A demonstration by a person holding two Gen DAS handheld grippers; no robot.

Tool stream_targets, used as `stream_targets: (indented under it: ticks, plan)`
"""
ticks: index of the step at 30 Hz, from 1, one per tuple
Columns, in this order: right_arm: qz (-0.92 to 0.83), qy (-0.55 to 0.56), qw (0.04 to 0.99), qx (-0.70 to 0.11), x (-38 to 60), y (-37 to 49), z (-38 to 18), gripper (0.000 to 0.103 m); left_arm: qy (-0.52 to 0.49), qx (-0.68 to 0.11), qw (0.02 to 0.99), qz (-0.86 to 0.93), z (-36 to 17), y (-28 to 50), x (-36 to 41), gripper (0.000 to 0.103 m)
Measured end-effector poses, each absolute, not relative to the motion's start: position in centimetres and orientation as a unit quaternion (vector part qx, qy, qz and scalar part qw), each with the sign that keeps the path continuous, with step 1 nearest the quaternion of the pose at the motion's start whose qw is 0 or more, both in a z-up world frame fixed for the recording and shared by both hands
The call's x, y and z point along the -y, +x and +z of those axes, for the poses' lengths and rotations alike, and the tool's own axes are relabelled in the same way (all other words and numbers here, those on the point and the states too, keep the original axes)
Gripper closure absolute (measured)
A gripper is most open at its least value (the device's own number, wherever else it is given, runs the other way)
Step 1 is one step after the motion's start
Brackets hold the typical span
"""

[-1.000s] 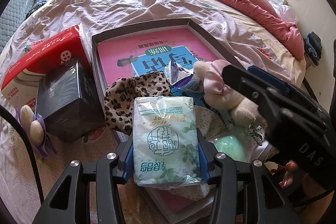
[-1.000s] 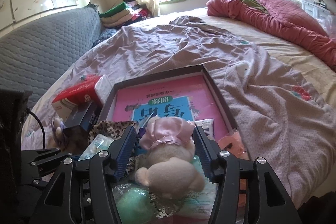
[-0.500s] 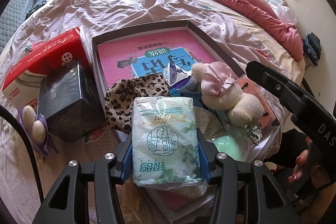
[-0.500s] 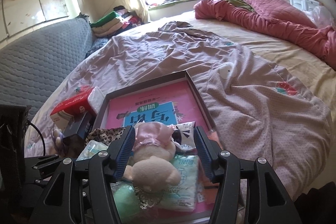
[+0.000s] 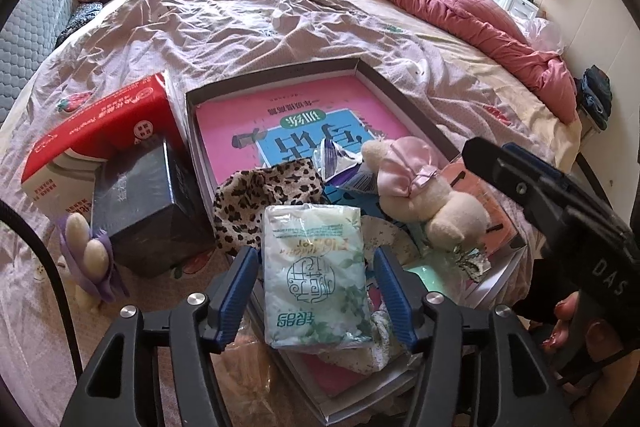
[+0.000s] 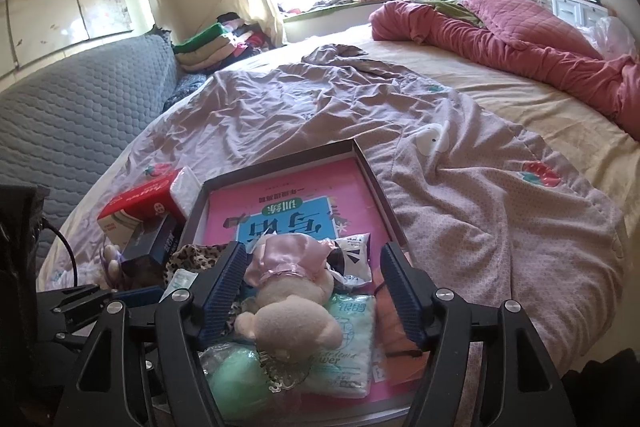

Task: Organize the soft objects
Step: 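Lower and release the bear from the right tool while the left tool releases the tissue packet onto the tray, then move the left tool to the purple-dressed plush bear while the right tool reaches the clear plastic bag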

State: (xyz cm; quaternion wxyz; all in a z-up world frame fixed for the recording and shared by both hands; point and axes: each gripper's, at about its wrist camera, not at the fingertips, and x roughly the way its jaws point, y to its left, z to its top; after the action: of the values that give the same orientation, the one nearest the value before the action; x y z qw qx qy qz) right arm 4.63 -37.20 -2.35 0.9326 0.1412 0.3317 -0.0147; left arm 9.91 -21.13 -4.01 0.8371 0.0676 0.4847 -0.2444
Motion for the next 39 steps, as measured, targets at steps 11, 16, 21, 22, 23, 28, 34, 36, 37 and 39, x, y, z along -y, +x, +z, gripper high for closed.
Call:
stream_targets:
  ticks: [11,16,21,22,23,28,34,36,37,39]
  plan:
    - [-0.020,0.132,0.934,-0.330,36.7,3.8,-1.3,0.029,0.058,-0.455,0.855,-0.241,-1.1,9.2,19.8,0.036]
    - [-0.023,0.118,0.939,-0.322,36.1,3.2,-0.5,0.029,0.048,-0.447,0.861,-0.238,-0.2,8.9,18.6,0.036]
    - [-0.023,0.111,0.943,-0.312,35.5,2.8,0.8,0.029,0.053,-0.435,0.868,-0.231,0.9,8.6,17.9,0.035]
    - [-0.023,0.108,0.945,-0.309,35.3,2.7,1.1,0.029,0.053,-0.434,0.869,-0.231,1.0,8.5,17.8,0.035]
    - [-0.022,0.105,0.945,-0.308,35.2,2.7,1.3,0.029,0.052,-0.433,0.870,-0.231,1.1,8.4,17.7,0.035]
    - [-0.011,0.087,0.949,-0.302,34.0,2.2,2.5,0.029,0.042,-0.430,0.874,-0.224,2.0,8.1,16.5,0.030]
    - [0.002,0.069,0.954,-0.292,32.3,1.6,4.3,0.028,0.032,-0.423,0.880,-0.215,3.0,7.8,14.5,0.030]
    - [0.008,0.059,0.955,-0.291,31.5,1.5,4.8,0.028,0.027,-0.420,0.883,-0.209,3.5,7.8,13.5,0.030]
    - [0.012,0.053,0.955,-0.291,30.9,1.4,5.0,0.028,0.027,-0.418,0.884,-0.206,3.6,7.8,13.1,0.030]
    - [0.017,0.045,0.955,-0.292,30.0,1.4,5.4,0.028,0.030,-0.414,0.889,-0.193,4.0,7.8,12.0,0.030]
